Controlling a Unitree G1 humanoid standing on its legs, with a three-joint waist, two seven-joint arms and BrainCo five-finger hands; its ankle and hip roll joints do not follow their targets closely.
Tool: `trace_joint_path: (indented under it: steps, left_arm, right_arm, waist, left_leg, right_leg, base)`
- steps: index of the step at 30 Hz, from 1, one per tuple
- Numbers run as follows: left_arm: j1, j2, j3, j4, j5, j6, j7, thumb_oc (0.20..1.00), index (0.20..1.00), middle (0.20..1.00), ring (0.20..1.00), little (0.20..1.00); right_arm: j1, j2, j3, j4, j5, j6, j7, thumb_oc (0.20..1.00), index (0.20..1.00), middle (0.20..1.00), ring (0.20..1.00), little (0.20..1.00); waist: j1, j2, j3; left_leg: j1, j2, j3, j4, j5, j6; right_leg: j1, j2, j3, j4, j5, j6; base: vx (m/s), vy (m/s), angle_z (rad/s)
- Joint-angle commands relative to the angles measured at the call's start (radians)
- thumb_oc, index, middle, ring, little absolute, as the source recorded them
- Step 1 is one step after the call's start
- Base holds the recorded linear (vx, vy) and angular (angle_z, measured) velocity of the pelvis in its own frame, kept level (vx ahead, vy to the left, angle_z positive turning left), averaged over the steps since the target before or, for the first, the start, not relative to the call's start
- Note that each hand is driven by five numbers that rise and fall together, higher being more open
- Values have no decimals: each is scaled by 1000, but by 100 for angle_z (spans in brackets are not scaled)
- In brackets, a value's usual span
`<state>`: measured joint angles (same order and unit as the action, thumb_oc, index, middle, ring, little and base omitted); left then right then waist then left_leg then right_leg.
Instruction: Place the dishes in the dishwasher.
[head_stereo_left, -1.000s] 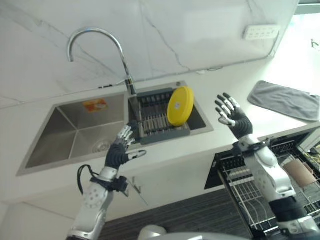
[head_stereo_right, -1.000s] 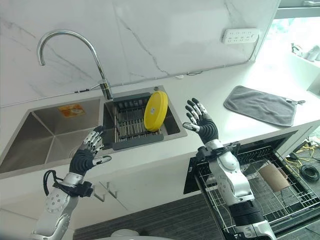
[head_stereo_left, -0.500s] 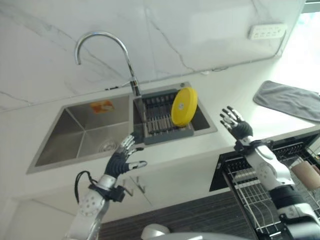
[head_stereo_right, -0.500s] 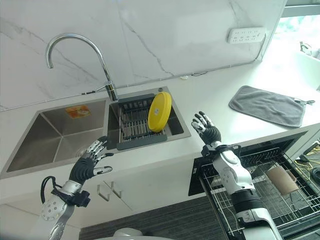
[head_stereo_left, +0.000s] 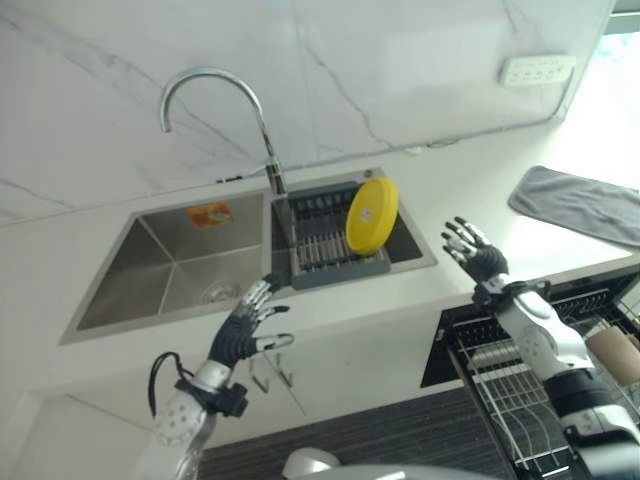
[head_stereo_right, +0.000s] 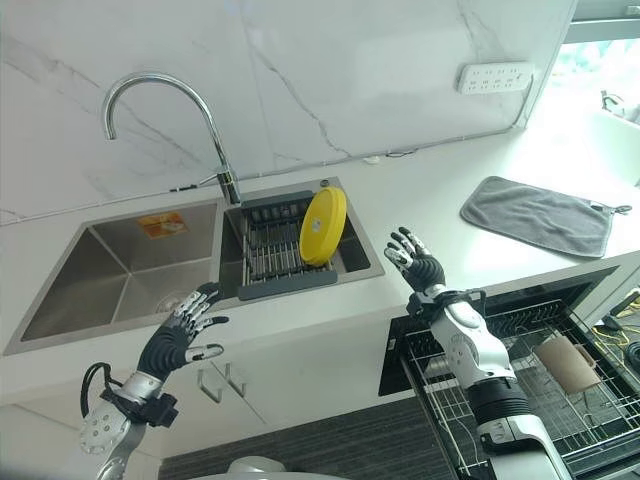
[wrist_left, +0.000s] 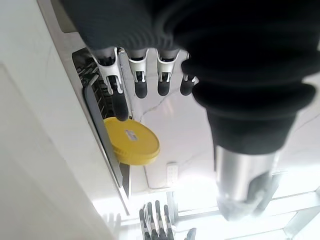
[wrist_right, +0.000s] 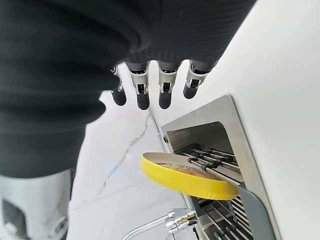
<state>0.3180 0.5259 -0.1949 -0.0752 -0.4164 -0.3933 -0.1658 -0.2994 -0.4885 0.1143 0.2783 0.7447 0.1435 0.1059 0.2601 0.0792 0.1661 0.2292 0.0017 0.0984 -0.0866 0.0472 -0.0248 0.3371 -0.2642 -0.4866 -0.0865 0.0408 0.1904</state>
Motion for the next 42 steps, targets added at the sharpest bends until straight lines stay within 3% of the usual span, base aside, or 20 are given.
trace_joint_path:
  steps: [1, 7, 14, 19, 24, 27, 34, 38, 42]
  left_arm:
    - [-9, 54, -5, -59, -52, -80, -2, 1000, 1000, 1000, 1000, 1000]
    - [0, 63, -14, -60, -56, -81, -8, 1000, 1000, 1000, 1000, 1000]
    - [-5, 76, -30, -47, -57, -108, -3, 1000, 1000, 1000, 1000, 1000]
    - [-13, 87, -22, -48, -55, -141, 5, 1000, 1000, 1000, 1000, 1000]
    - [-10, 56, 2, -73, -25, -138, 37, 1000, 1000, 1000, 1000, 1000]
    - [-24, 32, 18, -75, -6, -139, 35, 1000, 1000, 1000, 1000, 1000]
    - [-143, 9, 23, -40, 63, -152, 81, 1000, 1000, 1000, 1000, 1000]
    - [-259, -4, 14, -22, 90, -132, 126, 1000, 1000, 1000, 1000, 1000]
    - [-384, -21, -1, -11, 110, -79, 139, 1000, 1000, 1000, 1000, 1000]
  right_arm:
    - [-96, -63, 14, -3, -16, -47, 28, 1000, 1000, 1000, 1000, 1000]
    - [-112, -56, 28, -2, -9, -23, 5, 1000, 1000, 1000, 1000, 1000]
    - [-131, -33, 38, 7, -8, -56, -18, 1000, 1000, 1000, 1000, 1000]
    - [-124, -15, 32, -59, -28, -155, -72, 1000, 1000, 1000, 1000, 1000]
    - [-30, 30, 4, -186, -59, -186, -123, 1000, 1000, 1000, 1000, 1000]
    - [26, 83, -7, -267, -101, -235, -122, 1000, 1000, 1000, 1000, 1000]
    - [42, 110, 21, -345, -120, -312, -97, 1000, 1000, 1000, 1000, 1000]
    - [-7, 120, 48, -335, -133, -367, -111, 1000, 1000, 1000, 1000, 1000]
    - [-79, 140, 65, -312, -141, -369, -161, 1000, 1000, 1000, 1000, 1000]
  waist:
    - [57, 9, 1]
    - [63, 14, 12]
    - [69, 20, 24]
    - [69, 21, 22]
    - [48, 12, 4]
    - [30, 2, -4]
    - [4, -26, -27]
    - [-13, -35, -42]
    - [-28, -44, -58]
  left_leg:
    - [-50, 5, -60, 73, -62, 13]
    - [-60, -3, -73, 83, -57, 16]
    - [-80, -14, -83, 94, -55, 24]
    - [-82, -15, -87, 83, -59, 32]
    - [-63, -6, -59, 70, -71, 31]
    - [-52, 3, -33, 58, -83, 33]
    - [-48, 17, 23, 58, -101, 25]
    - [-49, 18, 38, 67, -107, 22]
    - [-34, 14, 36, 57, -110, 24]
  right_leg:
    - [-28, 8, 40, 158, -115, -48]
    - [-35, 7, 38, 175, -116, -47]
    - [-55, 1, 38, 200, -122, -43]
    - [-63, 7, 40, 199, -130, -35]
    - [-57, 16, 56, 182, -137, -33]
    - [-59, 24, 67, 172, -145, -31]
    - [-74, 33, 82, 165, -158, -28]
    - [-84, 42, 99, 174, -168, -37]
    - [-77, 52, 121, 168, -168, -46]
  base:
    - [58, 34, 0]
    - [21, 20, 0]
    - [11, 20, 1]
    - [-60, -59, 4]
    - [-41, -106, -1]
    - [-164, -188, -6]
    - [-293, -223, -12]
    - [-305, -147, 0]
    - [-174, -102, 3]
